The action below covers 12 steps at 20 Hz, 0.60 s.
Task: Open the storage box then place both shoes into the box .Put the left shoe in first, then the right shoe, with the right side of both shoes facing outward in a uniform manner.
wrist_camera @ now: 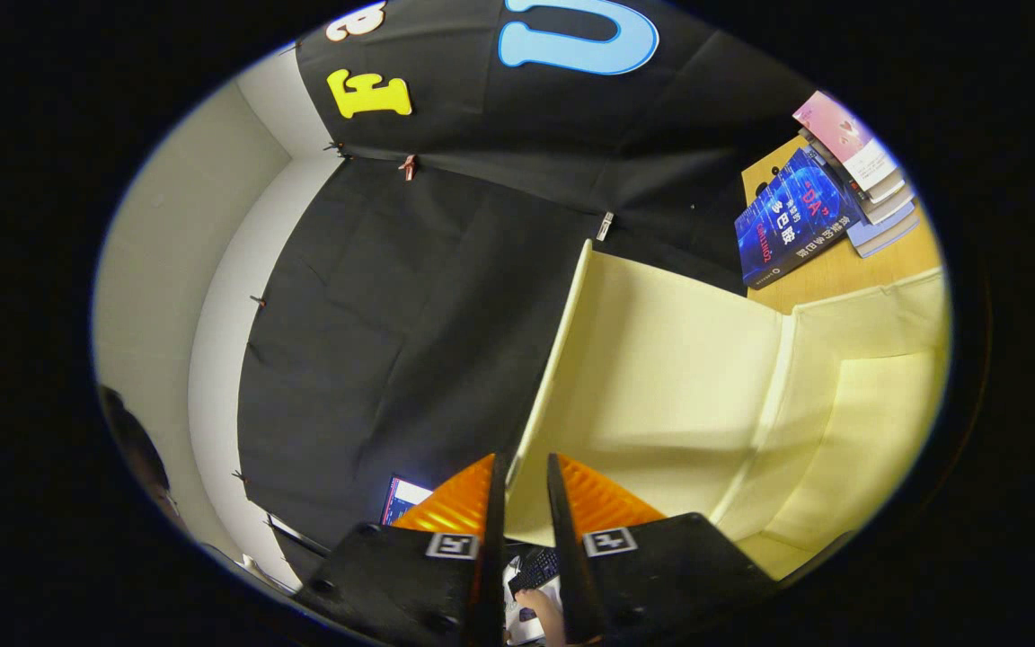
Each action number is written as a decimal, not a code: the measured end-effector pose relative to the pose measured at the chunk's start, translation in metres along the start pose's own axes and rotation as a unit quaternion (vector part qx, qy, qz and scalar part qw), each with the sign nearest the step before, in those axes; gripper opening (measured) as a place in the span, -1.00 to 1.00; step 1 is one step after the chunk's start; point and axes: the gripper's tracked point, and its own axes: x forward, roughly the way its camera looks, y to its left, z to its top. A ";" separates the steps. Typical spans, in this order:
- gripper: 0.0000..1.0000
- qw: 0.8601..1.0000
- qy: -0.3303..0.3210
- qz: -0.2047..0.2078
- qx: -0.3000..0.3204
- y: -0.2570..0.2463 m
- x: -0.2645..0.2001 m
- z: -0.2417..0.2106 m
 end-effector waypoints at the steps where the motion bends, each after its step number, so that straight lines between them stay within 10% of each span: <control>1: -0.24 1.000 -0.003 0.003 -0.001 0.001 -0.002 0.002; 6: 0.89 1.000 -0.018 -0.010 -0.020 -0.004 -0.012 0.008; 12: 0.90 0.997 -0.035 -0.042 -0.054 -0.011 -0.045 0.015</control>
